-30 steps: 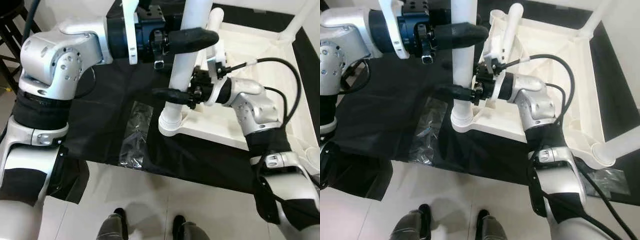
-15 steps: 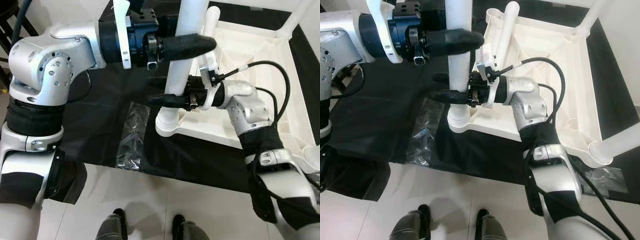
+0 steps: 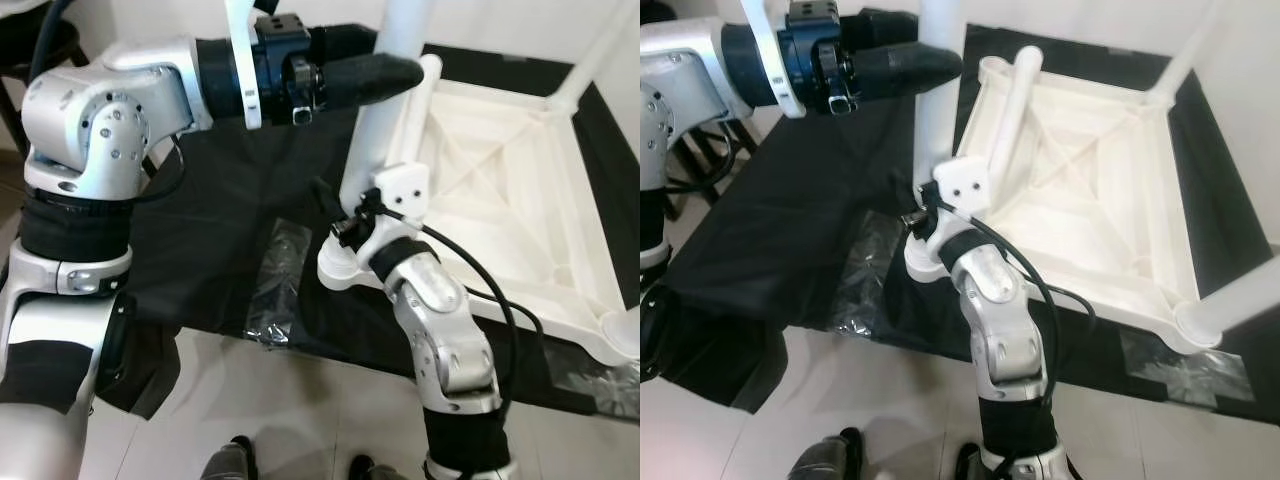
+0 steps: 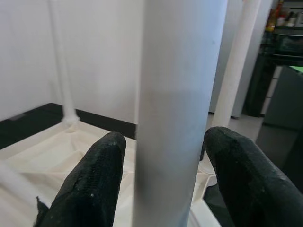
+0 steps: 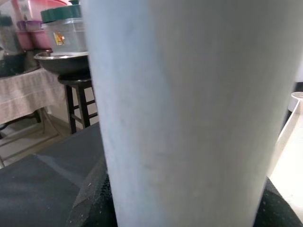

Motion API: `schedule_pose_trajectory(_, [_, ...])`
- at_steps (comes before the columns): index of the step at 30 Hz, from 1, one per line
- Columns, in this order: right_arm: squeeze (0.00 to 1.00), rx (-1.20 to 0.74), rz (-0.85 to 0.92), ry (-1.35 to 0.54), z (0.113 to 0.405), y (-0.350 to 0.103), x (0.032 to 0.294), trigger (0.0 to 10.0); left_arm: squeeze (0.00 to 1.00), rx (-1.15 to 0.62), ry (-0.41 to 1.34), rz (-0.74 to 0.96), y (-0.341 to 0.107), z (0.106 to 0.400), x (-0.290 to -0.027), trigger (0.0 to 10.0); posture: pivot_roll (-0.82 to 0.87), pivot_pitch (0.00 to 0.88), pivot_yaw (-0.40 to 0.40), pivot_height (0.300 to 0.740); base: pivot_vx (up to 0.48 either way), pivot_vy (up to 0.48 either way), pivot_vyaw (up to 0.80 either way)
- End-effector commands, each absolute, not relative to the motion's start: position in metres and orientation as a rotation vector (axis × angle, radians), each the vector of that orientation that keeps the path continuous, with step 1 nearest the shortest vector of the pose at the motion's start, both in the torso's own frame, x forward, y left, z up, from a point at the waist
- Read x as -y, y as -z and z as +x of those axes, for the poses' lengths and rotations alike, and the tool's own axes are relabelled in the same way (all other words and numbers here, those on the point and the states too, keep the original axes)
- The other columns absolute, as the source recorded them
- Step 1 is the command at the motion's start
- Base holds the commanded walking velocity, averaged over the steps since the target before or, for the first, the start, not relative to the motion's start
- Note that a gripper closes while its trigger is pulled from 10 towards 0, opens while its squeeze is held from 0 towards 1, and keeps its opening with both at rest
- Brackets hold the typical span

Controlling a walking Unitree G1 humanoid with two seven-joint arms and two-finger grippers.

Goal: Building children table

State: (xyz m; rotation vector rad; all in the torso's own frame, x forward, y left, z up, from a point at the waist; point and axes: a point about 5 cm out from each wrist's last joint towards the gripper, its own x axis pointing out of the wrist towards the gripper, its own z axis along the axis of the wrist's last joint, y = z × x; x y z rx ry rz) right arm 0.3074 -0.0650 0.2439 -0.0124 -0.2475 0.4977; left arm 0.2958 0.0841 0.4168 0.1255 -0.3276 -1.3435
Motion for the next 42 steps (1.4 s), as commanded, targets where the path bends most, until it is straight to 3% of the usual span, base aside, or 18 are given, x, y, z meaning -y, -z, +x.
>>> schedule_pose_trajectory(1, [0.0, 0.02, 0.005, -0.486, 0.319, -0.205, 0.061, 0.0, 0.0, 0.342, 1.369, 0.154, -0.421, 0.29, -0.075, 10.0, 0.09, 0.283, -0.03, 0.74, 0.0, 0.0, 0.0])
schedule_pose_trajectory(7, [0.0, 0.023, -0.016, -0.448, 0.314, -0.212, 0.06, 0.0, 0.0, 0.344, 1.369, 0.154, -0.423, 0.289, -0.077, 10.0, 0.09, 0.284, -0.03, 0.74, 0.0, 0.0, 0.0])
schedule_pose_trajectory(8, [0.0, 0.02, -0.025, -0.443, 0.312, -0.212, 0.059, 0.0, 0.0, 0.336, 1.374, 0.155, -0.421, 0.288, -0.08, 4.3, 0.1, 0.284, -0.031, 0.74, 0.0, 0.0, 0.0])
schedule_pose_trajectory(9, [0.0, 0.021, -0.032, -0.446, 0.311, -0.214, 0.059, 0.0, 0.0, 0.323, 1.386, 0.16, -0.417, 0.286, -0.083, 0.0, 0.1, 0.283, -0.028, 0.74, 0.0, 0.0, 0.0])
schedule_pose_trajectory(12, [0.0, 0.027, -0.037, -0.45, 0.31, -0.216, 0.059, 0.0, 0.0, 0.314, 1.392, 0.163, -0.415, 0.285, -0.085, 0.0, 0.1, 0.282, -0.028, 0.74, 0.0, 0.0, 0.0])
schedule_pose_trajectory(13, [0.0, 0.04, -0.046, -0.466, 0.31, -0.219, 0.058, 1.4, 0.0, 0.306, 1.4, 0.167, -0.413, 0.285, -0.086, 0.0, 0.1, 0.282, -0.027, 0.74, 0.0, 0.0, 0.0])
schedule_pose_trajectory(14, [0.0, 0.04, -0.046, -0.466, 0.31, -0.219, 0.058, 1.4, 0.0, 0.306, 1.4, 0.167, -0.413, 0.285, -0.086, 0.0, 0.1, 0.282, -0.027, 0.74, 0.0, 0.0, 0.0])
schedule_pose_trajectory(15, [0.0, 0.067, -0.076, -0.491, 0.313, -0.226, 0.058, 10.0, 0.0, 0.299, 1.406, 0.17, -0.412, 0.285, -0.085, 0.0, 0.1, 0.28, -0.029, 0.74, 0.0, 0.0, 0.0])
schedule_pose_trajectory(20, [0.0, 0.1, -0.145, -0.519, 0.324, -0.234, 0.061, 10.0, 0.0, 0.292, 1.41, 0.169, -0.413, 0.286, -0.081, 0.0, 0.08, 0.281, -0.04, 0.74, 0.0, 0.0, 0.0])
schedule_pose_trajectory(21, [1.0, 0.154, -0.126, -0.576, 0.328, -0.245, 0.063, 10.0, 0.0, 0.292, 1.409, 0.168, -0.413, 0.287, -0.08, 0.0, 0.08, 0.284, -0.042, 0.74, 0.0, 0.0, 0.0])
schedule_pose_trajectory(24, [1.0, 0.282, -0.089, -0.792, 0.334, -0.273, 0.065, 10.0, 0.0, 0.29, 1.411, 0.167, -0.414, 0.286, -0.081, 0.0, 0.08, 0.285, -0.041, 0.74, 0.0, 0.0, 0.0])
schedule_pose_trajectory(27, [1.0, 0.305, -0.089, -0.839, 0.336, -0.279, 0.068, 10.0, 0.0, 0.29, 1.411, 0.168, -0.414, 0.285, -0.082, 0.0, 0.08, 0.285, -0.041, 0.74, 0.0, 0.0, 0.0])
schedule_pose_trajectory(30, [0.93, 0.321, -0.138, -1.223, 0.334, -0.291, 0.079, 10.0, 0.0, 0.292, 1.417, 0.174, -0.415, 0.28, -0.084, 0.0, 0.09, 0.283, -0.04, 0.74, 0.0, 0.0, 0.0])
schedule_pose_trajectory(31, [0.93, 0.321, -0.138, -1.223, 0.334, -0.291, 0.079, 10.0, 0.0, 0.292, 1.417, 0.174, -0.415, 0.28, -0.084, 0.0, 0.09, 0.283, -0.04, 0.74, 0.0, 0.0, 0.0])
schedule_pose_trajectory(32, [0.31, 0.309, -0.158, -1.31, 0.334, -0.292, 0.082, 10.0, 0.0, 0.293, 1.42, 0.176, -0.415, 0.279, -0.084, 0.0, 0.09, 0.283, -0.04, 0.74, 0.0, 0.0, 0.0])
schedule_pose_trajectory(33, [0.31, 0.309, -0.158, -1.31, 0.334, -0.292, 0.082, 10.0, 0.0, 0.293, 1.42, 0.176, -0.415, 0.279, -0.084, 0.0, 0.09, 0.283, -0.04, 0.74, 0.0, 0.0, 0.0])
schedule_pose_trajectory(34, [0.0, 0.285, -0.173, -1.36, 0.338, -0.292, 0.084, 10.0, 0.0, 0.295, 1.423, 0.179, -0.416, 0.277, -0.082, 0.0, 0.09, 0.284, -0.037, 0.74, 0.0, 0.0, 0.0])
schedule_pose_trajectory(42, [0.0, 0.184, -0.165, -1.511, 0.353, -0.287, 0.082, 9.6, 0.0, 0.301, 1.435, 0.191, -0.426, 0.27, -0.074, 0.0, 0.11, 0.285, -0.038, 0.74, 0.0, 0.0, 0.0])
